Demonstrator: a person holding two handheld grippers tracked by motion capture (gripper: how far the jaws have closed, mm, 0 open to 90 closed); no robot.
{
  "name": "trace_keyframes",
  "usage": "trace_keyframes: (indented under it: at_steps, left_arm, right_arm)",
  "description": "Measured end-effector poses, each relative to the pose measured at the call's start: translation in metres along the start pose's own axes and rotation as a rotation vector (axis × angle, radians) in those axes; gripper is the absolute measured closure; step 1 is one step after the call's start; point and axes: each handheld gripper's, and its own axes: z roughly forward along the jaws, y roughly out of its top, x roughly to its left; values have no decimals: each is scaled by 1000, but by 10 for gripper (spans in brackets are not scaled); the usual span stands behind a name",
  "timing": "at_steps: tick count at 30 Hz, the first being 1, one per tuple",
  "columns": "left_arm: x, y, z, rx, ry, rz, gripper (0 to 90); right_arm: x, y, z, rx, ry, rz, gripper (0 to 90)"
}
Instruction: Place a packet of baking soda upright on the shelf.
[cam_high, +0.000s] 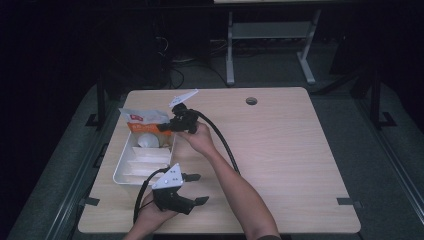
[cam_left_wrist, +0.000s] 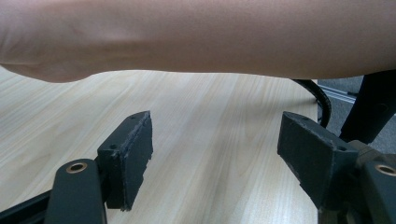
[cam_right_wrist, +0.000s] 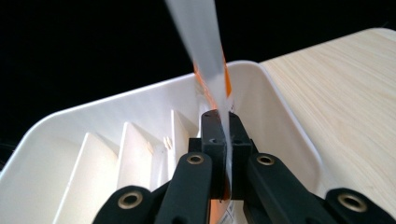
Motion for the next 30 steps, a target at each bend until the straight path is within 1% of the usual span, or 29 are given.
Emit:
trace_keyframes:
  at_steps: [2,3,4,6,7,8,9,10,13,14,15,17,18,21,22,24,25,26,27,30]
  left_arm:
    - [0,0,0,0,0,-1,256]
    - [0,0,0,0,0,-1,256]
    - [0,0,1,-1,0,-2,255]
    - [0,0,1,0,1,-3,254]
    - [1,0,0,-1,2,-3,254]
    - [1,0,0,-1,2,-3,254]
    - [1,0,0,-2,4,-4,253]
    - [1,0,0,-2,5,-6,253]
    - [2,0,0,-1,7,-9,248]
    - [1,0,0,-2,9,-10,248]
    - [2,0,0,-4,11,-11,247]
    - [2,0,0,-6,13,-14,246]
    - [3,0,0,-6,14,-18,243]
    - [3,0,0,-4,17,-19,240]
    - [4,0,0,-2,18,-20,238]
    - [4,0,0,-2,21,-24,238]
    - [4,0,1,-3,21,-26,234]
    - [4,-1,1,-4,21,-30,234]
    - [5,-1,1,-4,24,-32,232]
    - [5,-1,0,-5,26,-34,231]
  right_arm:
    - [-3,-4,-1,20,-13,7,889]
    - [-3,-4,-1,20,-13,7,889]
    - [-4,-5,-2,21,-15,18,875]
    - [-4,-5,-2,29,-17,18,861]
    - [-2,-4,-1,45,-24,9,806]
    - [-2,-4,-1,45,-24,9,806]
    - [-1,-4,-2,42,-15,14,766]
    - [-1,-4,-3,40,-9,22,758]
    - [0,-3,-8,41,-9,20,702]
    - [0,-3,-8,41,-9,20,702]
    - [0,-3,-13,46,-5,25,678]
    - [0,-3,-14,43,-5,25,670]
    - [0,-3,-19,37,-1,27,650]
    - [0,-4,-24,28,4,36,631]
    - [0,-5,-28,29,11,38,605]
    - [0,-6,-30,30,11,39,591]
    - [0,-8,-34,30,25,45,579]
    - [0,-8,-34,30,25,45,579]
    - [0,-10,-39,31,28,45,559]
    - [0,-13,-44,26,36,48,546]
